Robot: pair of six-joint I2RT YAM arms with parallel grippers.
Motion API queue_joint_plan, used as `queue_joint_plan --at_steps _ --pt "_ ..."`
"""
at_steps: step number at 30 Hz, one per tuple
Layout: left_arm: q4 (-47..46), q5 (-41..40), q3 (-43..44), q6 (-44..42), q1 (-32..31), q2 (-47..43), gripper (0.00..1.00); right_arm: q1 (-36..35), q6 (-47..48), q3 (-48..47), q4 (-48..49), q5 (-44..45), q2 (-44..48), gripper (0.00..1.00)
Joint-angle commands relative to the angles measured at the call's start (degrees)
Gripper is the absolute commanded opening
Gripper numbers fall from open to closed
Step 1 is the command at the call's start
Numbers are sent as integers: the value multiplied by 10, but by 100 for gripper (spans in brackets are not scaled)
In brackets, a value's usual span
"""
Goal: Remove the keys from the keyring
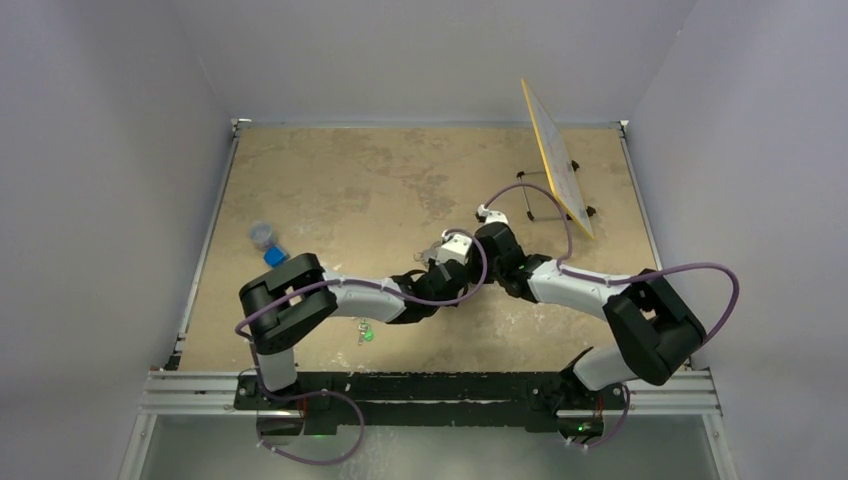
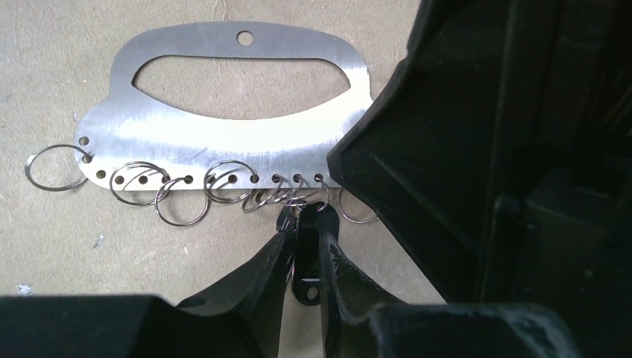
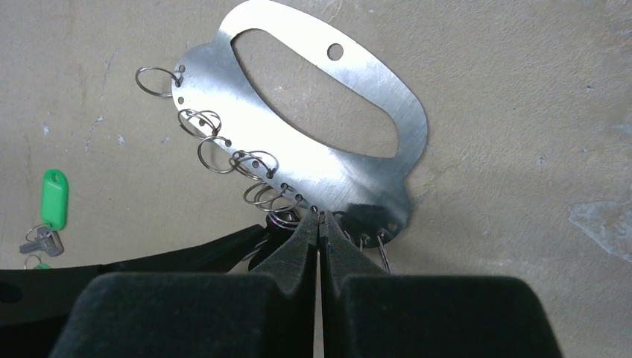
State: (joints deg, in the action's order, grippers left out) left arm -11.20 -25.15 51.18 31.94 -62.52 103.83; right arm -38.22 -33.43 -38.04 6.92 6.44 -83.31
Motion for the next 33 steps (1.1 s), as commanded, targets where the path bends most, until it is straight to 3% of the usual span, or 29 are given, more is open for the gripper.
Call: queue_joint_plan --at_steps 1,11,21,33 --pt "119 -29 29 20 -15 26 19 1 6 0 39 -13 22 0" --pt "217 -44 8 53 -19 7 11 22 6 23 60 -17 33 0" --pt "214 -4 -76 66 -19 -64 10 24 23 32 87 -50 7 0" --pt "219 6 -101 66 -19 -99 11 24 48 38 91 -57 -18 1"
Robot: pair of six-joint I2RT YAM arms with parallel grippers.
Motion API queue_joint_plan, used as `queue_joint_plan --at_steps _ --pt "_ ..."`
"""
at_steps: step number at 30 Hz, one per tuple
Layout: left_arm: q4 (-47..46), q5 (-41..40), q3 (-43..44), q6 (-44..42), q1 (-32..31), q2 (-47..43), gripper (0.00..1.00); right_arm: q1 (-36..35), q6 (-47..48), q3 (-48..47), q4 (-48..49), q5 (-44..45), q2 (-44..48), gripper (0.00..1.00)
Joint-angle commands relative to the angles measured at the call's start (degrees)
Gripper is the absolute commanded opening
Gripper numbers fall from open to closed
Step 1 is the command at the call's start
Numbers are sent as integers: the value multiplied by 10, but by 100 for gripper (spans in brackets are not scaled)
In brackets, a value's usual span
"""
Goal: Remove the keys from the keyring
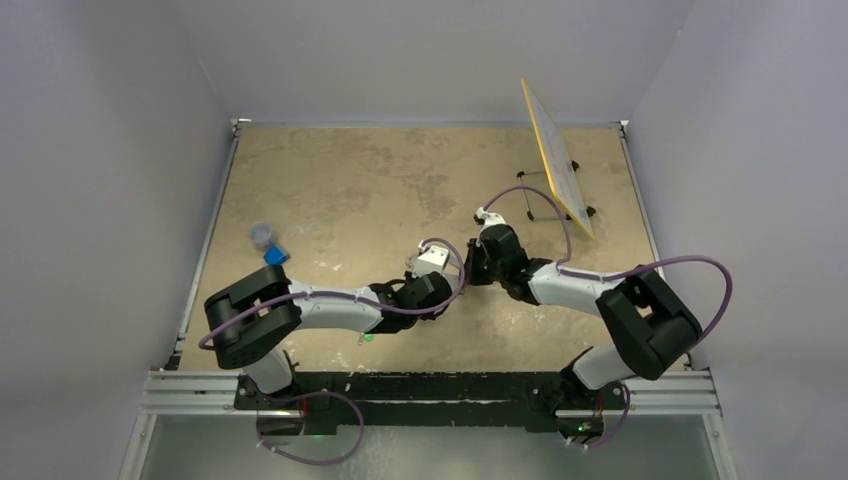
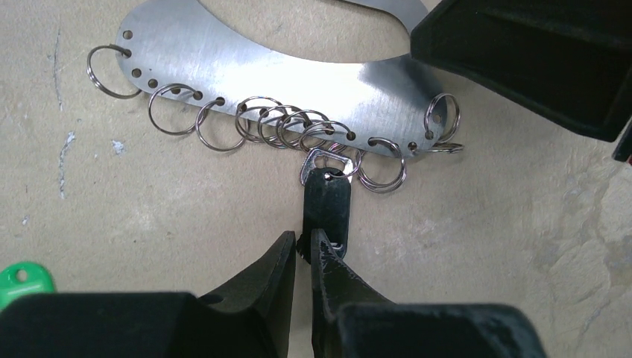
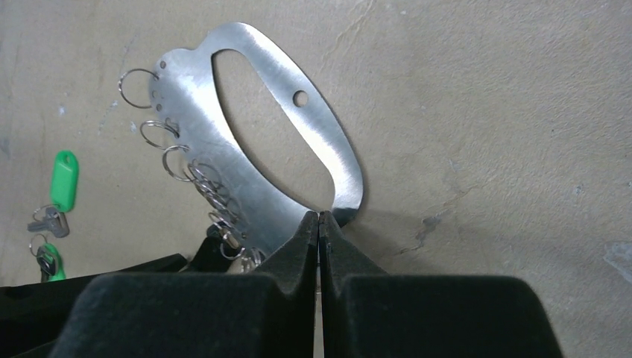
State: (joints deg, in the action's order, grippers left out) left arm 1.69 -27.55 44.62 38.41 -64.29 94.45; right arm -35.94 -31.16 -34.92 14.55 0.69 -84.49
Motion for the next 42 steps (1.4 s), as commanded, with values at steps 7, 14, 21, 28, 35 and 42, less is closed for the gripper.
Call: queue_joint_plan --at_steps 7,14,21,28,35,42 --pt "63 54 -63 1 -1 -39 12 1 97 -5 27 -64 33 18" --pt "79 37 -95 14 0 -73 12 -15 139 -4 58 -179 10 27" --pt "67 36 -125 21 0 -118 13 -63 155 -17 85 -199 -30 29" --pt "56 38 -139 21 0 -141 13 -81 166 -37 98 -224 -70 29" --pt "60 34 -146 27 0 -146 13 -96 160 -55 67 -153 -91 28" --pt "87 21 -155 44 0 -158 13 -46 78 -45 4 -58 -102 28"
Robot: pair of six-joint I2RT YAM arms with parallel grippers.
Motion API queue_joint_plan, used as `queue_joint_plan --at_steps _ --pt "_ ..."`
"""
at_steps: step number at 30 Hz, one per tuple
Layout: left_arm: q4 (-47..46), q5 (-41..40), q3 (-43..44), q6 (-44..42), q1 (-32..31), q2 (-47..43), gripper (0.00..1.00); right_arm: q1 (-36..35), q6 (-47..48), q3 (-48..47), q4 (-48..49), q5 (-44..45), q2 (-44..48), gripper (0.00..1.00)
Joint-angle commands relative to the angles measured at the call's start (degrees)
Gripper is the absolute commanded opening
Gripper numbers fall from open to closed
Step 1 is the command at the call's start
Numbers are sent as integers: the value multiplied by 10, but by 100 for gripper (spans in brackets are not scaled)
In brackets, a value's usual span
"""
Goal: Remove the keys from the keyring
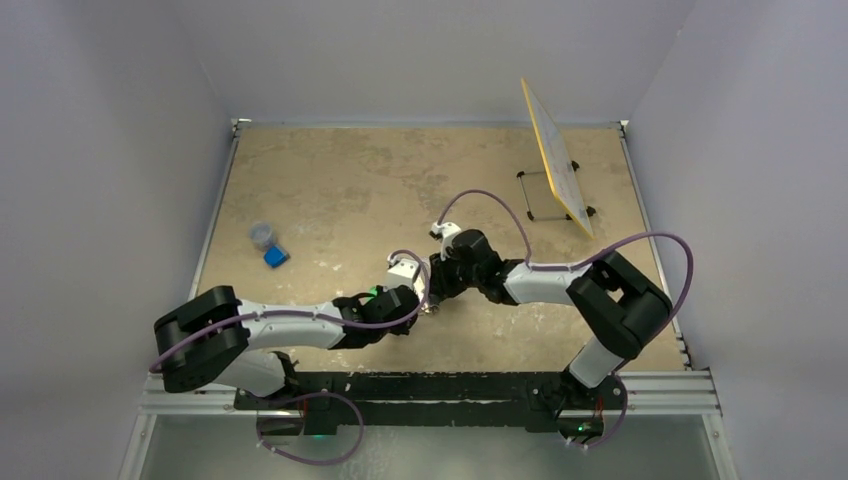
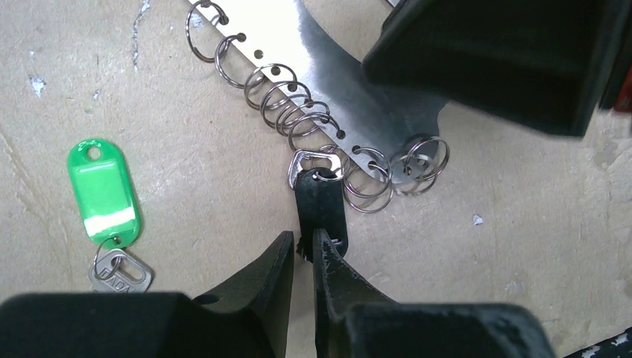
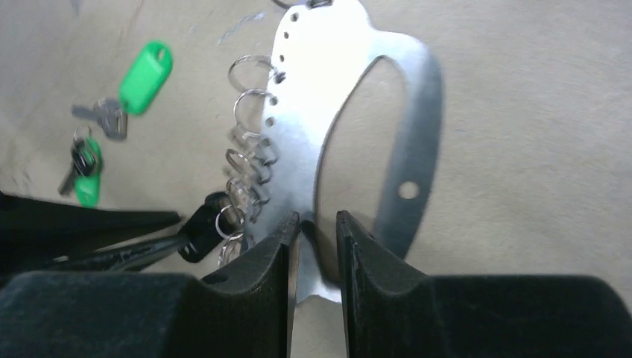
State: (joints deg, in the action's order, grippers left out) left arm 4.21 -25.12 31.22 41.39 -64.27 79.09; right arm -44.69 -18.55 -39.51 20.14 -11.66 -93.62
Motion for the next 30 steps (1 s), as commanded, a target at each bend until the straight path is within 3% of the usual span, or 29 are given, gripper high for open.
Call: queue_joint_plan --at_steps 1,13,17,19,25,30 --pt "63 -4 -21 17 -1 -4 13 57 -54 5 -51 52 -14 29" --pt "107 -22 -23 35 0 -24 13 104 -82 -21 -102 78 -38 31" --pt "58 0 -25 0 0 -47 16 104 -60 -26 -84 55 -15 32" --pt "17 11 -26 -26 0 -58 24 103 -55 -28 -85 47 -12 32" --pt "-123 20 -24 -120 3 -56 60 103 -48 -28 -78 29 -28 32" --pt "-127 39 37 -141 32 15 67 103 -52 -25 -69 18 -36 32"
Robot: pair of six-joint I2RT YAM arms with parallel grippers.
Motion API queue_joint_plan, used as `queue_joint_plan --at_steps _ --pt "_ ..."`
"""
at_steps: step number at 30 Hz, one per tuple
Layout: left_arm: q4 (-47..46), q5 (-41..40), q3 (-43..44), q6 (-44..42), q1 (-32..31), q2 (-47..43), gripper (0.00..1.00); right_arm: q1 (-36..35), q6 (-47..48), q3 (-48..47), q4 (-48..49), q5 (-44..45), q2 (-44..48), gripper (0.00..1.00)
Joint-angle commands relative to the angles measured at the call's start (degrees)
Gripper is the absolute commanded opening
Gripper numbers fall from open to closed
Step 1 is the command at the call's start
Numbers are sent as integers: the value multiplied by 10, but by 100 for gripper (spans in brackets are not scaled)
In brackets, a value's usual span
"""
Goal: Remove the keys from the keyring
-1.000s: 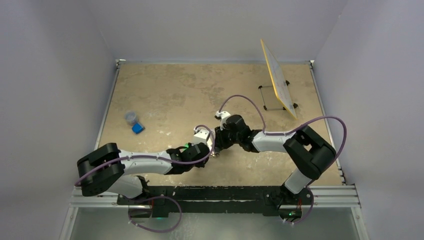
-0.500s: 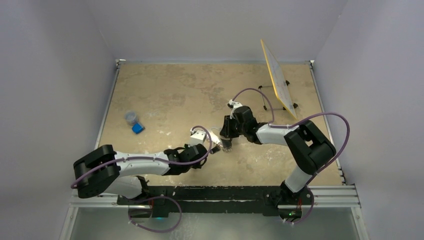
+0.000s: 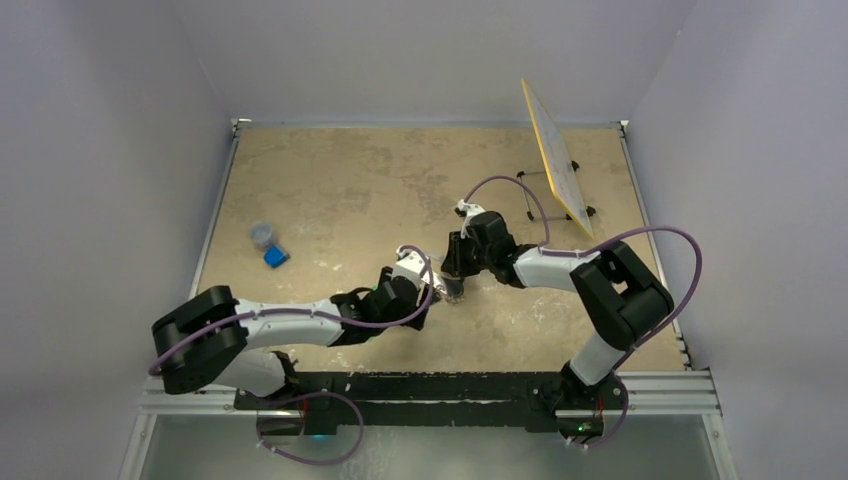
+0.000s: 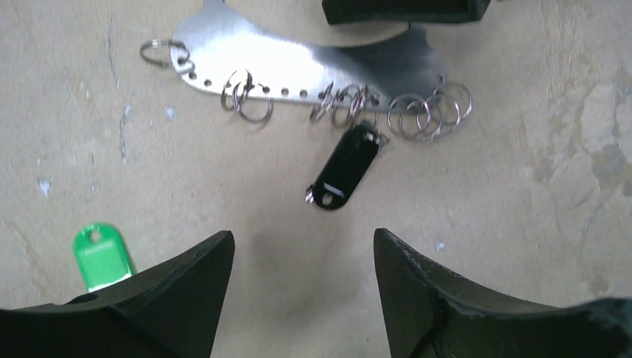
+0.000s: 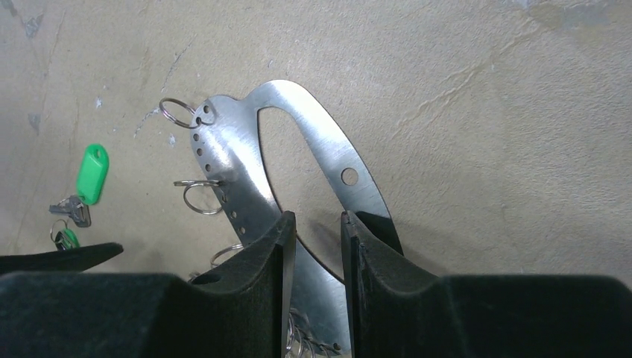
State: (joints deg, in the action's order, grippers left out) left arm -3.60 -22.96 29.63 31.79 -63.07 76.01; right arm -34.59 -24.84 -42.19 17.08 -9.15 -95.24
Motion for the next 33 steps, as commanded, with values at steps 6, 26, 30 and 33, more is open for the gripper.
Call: queue_joint_plan --at_steps 6,26,30,33 --pt "-73 65 94 -77 41 127 65 2 11 5 -33 -15 -23 32" --pt "-41 213 139 -129 70 208 26 2 8 11 -28 -29 -28 33" --pt "-23 202 141 -127 70 204 12 2 7 13 -33 -26 -23 33" --pt "1 186 134 -124 70 177 0 2 5 14 -35 -20 -20 33"
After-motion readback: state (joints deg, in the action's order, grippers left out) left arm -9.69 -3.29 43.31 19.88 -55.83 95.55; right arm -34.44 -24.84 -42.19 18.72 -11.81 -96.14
